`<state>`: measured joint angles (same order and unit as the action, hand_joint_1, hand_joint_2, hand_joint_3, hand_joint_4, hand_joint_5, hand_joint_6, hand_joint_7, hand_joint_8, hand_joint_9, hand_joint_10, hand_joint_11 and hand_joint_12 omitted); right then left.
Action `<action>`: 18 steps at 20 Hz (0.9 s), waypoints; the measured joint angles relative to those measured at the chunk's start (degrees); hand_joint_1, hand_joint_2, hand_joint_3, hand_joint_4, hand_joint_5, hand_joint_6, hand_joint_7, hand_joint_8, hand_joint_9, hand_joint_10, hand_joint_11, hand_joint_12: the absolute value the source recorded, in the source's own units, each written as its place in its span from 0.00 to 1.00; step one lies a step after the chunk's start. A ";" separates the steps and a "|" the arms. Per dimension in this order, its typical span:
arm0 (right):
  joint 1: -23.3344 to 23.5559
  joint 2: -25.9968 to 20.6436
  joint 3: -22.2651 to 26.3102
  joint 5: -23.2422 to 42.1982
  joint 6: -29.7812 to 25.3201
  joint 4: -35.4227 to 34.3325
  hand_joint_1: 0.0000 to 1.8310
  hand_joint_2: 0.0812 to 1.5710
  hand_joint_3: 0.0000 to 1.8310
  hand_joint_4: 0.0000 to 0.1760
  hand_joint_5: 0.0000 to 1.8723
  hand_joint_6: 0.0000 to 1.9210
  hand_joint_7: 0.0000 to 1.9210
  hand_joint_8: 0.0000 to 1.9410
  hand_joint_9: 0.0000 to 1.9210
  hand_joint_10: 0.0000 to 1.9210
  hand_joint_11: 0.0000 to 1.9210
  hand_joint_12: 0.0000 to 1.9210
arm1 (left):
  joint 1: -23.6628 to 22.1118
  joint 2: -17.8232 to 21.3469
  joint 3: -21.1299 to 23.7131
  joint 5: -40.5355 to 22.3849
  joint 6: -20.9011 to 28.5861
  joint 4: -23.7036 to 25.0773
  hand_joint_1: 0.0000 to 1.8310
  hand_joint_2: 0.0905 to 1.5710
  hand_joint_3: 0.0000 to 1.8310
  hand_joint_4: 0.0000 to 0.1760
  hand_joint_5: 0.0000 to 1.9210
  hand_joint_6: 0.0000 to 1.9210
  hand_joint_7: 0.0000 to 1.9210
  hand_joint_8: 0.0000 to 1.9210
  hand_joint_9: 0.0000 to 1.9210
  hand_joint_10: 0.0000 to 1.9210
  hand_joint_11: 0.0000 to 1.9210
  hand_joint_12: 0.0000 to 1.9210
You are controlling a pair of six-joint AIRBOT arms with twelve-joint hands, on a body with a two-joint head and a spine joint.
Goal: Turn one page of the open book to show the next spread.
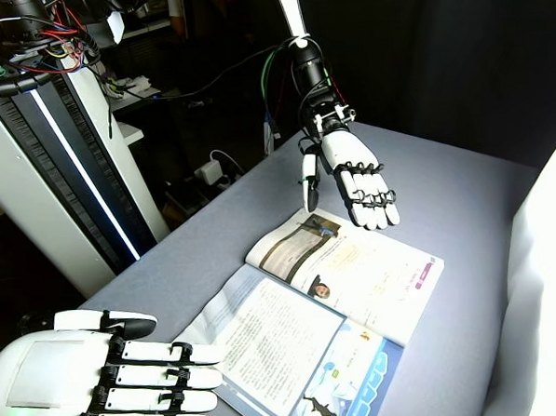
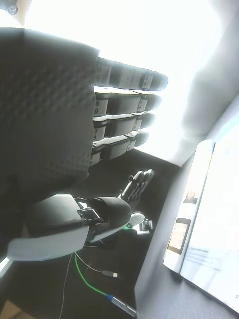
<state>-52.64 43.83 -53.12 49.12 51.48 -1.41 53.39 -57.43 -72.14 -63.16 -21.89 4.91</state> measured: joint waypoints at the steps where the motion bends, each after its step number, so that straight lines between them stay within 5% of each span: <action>1: 0.00 0.00 0.00 -0.07 0.00 0.02 0.20 0.82 0.02 0.00 0.00 0.00 0.00 0.00 0.00 0.00 0.00 0.00 | 0.04 0.00 0.00 -0.02 0.00 -0.13 0.09 0.89 0.01 0.00 0.02 0.00 0.00 0.00 0.00 0.00 0.00 0.00; 8: 3.21 2.01 -1.33 -7.54 -0.31 6.12 0.06 0.84 0.01 0.00 0.00 0.00 0.00 0.00 0.00 0.00 0.00 0.00 | 1.81 -0.04 0.02 -0.37 0.07 -0.98 0.10 0.88 0.00 0.00 0.03 0.00 0.00 0.00 0.00 0.00 0.00 0.00; 13: 6.82 7.21 -4.61 -17.27 -3.74 13.88 0.01 0.83 0.00 0.00 0.00 0.00 0.00 0.00 0.00 0.00 0.00 0.00 | 3.58 0.50 0.74 -0.52 0.11 -1.70 0.18 0.88 0.00 0.11 0.03 0.00 0.00 0.00 0.00 0.00 0.00 0.00; 18: 7.48 11.13 -7.56 -22.99 -5.64 16.68 0.00 0.83 0.00 0.00 0.00 0.00 0.00 0.00 0.00 0.00 0.00 0.00 | 6.60 1.40 1.64 -1.92 0.11 -3.89 0.13 0.88 0.00 0.00 0.03 0.00 0.00 0.00 0.00 0.00 0.00 0.00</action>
<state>-45.17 54.96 -60.69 26.13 45.84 15.27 59.99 -56.03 -70.50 -65.08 -21.78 1.02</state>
